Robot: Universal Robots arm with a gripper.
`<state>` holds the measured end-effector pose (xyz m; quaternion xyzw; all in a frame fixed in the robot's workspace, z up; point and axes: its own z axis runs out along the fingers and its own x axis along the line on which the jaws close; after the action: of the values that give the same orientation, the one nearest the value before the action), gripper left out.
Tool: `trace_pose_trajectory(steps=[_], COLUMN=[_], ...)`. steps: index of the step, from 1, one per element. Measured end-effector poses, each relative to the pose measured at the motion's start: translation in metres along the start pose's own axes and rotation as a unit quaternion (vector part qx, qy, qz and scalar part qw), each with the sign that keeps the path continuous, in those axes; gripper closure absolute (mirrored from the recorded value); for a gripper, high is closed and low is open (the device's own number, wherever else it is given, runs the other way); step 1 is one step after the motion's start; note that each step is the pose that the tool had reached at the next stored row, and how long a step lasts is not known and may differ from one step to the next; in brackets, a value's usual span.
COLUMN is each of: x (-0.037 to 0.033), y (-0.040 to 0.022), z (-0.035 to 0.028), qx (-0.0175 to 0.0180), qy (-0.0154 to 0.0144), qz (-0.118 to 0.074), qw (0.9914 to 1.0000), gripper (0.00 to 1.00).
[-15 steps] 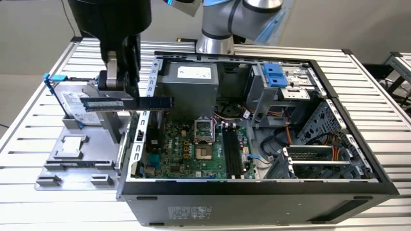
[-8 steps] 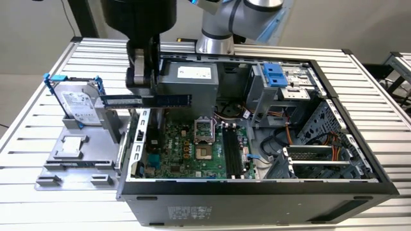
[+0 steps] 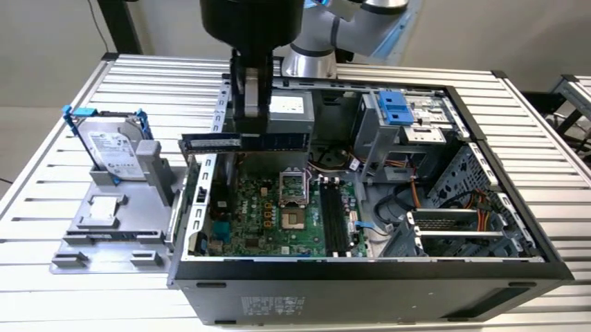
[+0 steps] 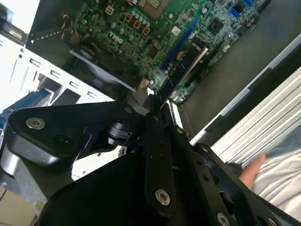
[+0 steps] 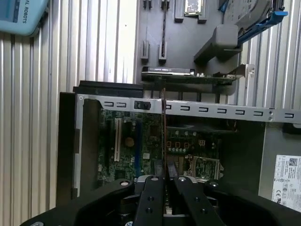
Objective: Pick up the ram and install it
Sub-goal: 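Pick up the ram and move it above insertion slot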
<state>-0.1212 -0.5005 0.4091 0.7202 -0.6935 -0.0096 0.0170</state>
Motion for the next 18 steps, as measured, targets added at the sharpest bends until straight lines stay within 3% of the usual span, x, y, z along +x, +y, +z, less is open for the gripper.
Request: trace_pose_trajectory(steps=[18], x=[-0.0023], y=[-0.0739], z=[-0.0028], qx=[0.0000], qy=[0.0000], qz=[0.000], qw=[1.00000], gripper=[1.00])
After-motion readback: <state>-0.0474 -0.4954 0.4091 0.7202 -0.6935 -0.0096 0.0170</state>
